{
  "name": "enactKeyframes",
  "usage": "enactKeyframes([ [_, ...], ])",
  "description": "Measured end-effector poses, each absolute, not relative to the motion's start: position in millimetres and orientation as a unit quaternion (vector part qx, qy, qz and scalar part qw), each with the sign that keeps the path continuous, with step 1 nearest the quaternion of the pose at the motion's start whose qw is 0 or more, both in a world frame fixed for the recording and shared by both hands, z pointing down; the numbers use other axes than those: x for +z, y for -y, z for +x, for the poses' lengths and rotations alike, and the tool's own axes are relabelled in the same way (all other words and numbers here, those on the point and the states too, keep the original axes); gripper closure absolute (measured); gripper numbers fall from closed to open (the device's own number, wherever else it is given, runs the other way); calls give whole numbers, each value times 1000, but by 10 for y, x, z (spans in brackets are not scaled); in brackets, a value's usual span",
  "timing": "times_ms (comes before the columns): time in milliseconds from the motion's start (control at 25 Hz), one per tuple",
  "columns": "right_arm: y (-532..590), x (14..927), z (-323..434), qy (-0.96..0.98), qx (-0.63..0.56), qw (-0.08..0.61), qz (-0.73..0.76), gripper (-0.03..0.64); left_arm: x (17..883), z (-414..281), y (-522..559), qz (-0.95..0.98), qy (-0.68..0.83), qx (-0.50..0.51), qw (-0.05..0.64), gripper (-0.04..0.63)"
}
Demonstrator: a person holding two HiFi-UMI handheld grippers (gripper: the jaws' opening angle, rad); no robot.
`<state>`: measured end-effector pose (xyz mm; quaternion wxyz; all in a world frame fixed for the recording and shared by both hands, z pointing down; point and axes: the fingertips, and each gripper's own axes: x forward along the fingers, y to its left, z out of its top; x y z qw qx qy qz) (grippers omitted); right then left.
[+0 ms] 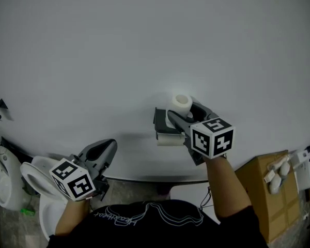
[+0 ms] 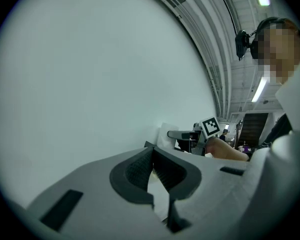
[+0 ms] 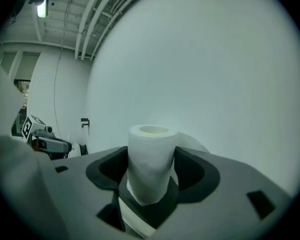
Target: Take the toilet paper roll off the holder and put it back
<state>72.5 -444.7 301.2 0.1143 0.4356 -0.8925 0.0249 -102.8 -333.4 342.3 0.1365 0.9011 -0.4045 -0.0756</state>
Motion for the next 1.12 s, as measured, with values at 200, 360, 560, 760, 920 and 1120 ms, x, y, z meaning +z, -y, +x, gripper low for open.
enactKeyframes([
  [200,4482,3030,700,894,27,115,432,348,3450,-1118,3303,897,415,-73,138,589],
  [360,4492,3019,744,896,29,109,429,345,3464,-1110,3300,893,420,-76,140,590],
  [560,4474,3006,722,899,29,104,424,344,3485,-1095,3296,894,419,-73,142,589],
  [760,4431,2949,741,900,34,88,426,344,3466,-1113,3297,894,419,-72,142,589],
  [920,4353,2846,775,894,15,73,441,344,3459,-1116,3288,898,412,-67,141,589],
  [1120,4137,2723,869,891,-5,59,450,344,3395,-959,3226,908,394,-53,136,589],
])
